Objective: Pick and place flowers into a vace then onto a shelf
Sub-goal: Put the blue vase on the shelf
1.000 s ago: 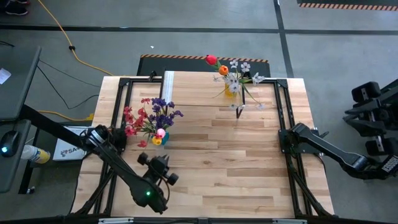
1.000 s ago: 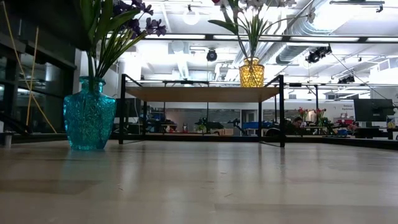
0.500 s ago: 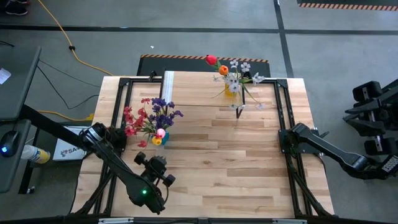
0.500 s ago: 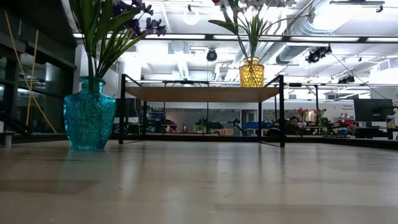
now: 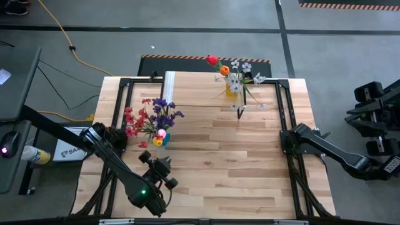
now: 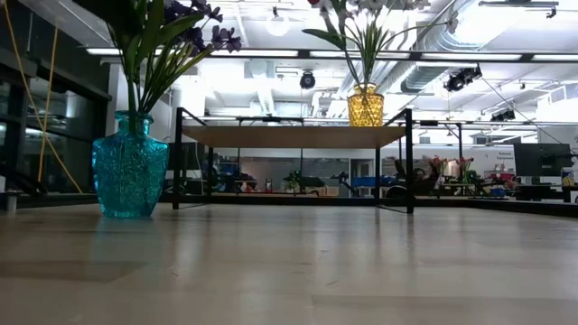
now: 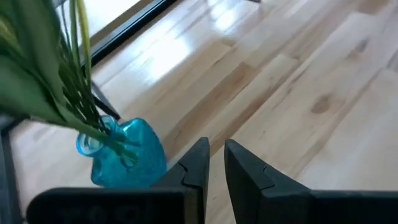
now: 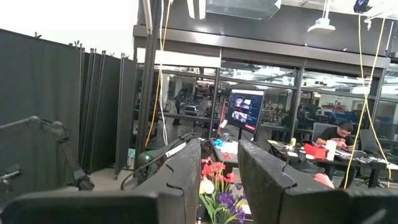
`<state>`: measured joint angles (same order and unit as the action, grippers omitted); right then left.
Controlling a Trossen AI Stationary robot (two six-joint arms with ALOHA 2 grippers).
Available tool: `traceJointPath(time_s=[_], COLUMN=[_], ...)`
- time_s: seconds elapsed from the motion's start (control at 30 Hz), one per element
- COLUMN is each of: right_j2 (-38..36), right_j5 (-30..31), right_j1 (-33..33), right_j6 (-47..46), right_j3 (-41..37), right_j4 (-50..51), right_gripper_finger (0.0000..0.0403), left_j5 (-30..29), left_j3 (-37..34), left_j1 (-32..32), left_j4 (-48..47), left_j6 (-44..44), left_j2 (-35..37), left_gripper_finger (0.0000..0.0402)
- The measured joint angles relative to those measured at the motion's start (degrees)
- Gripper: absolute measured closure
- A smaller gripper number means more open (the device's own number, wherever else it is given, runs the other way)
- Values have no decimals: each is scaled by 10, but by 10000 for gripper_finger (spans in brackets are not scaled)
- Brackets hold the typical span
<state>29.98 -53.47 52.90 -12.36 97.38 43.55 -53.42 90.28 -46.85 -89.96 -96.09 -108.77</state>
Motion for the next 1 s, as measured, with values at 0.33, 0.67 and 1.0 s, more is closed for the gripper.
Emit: traceJointPath(time_s=[0.33, 0.67, 1.0], right_j2=[0, 0, 0], right_j5=[0, -5, -26], right_j1=[0, 0, 0], right_j6=[0, -5, -5], right_j3=[0, 0, 0], right_j4=[5, 6, 6], right_gripper_finger=[304, 304, 304], left_j5=[18, 84, 38], left_j3=[24, 24, 24], left_j1=[7, 46, 48], left_j4=[0, 0, -1], left_j6=[78, 123, 97], left_j2=[0, 0, 0], left_gripper_finger=[316, 316, 316])
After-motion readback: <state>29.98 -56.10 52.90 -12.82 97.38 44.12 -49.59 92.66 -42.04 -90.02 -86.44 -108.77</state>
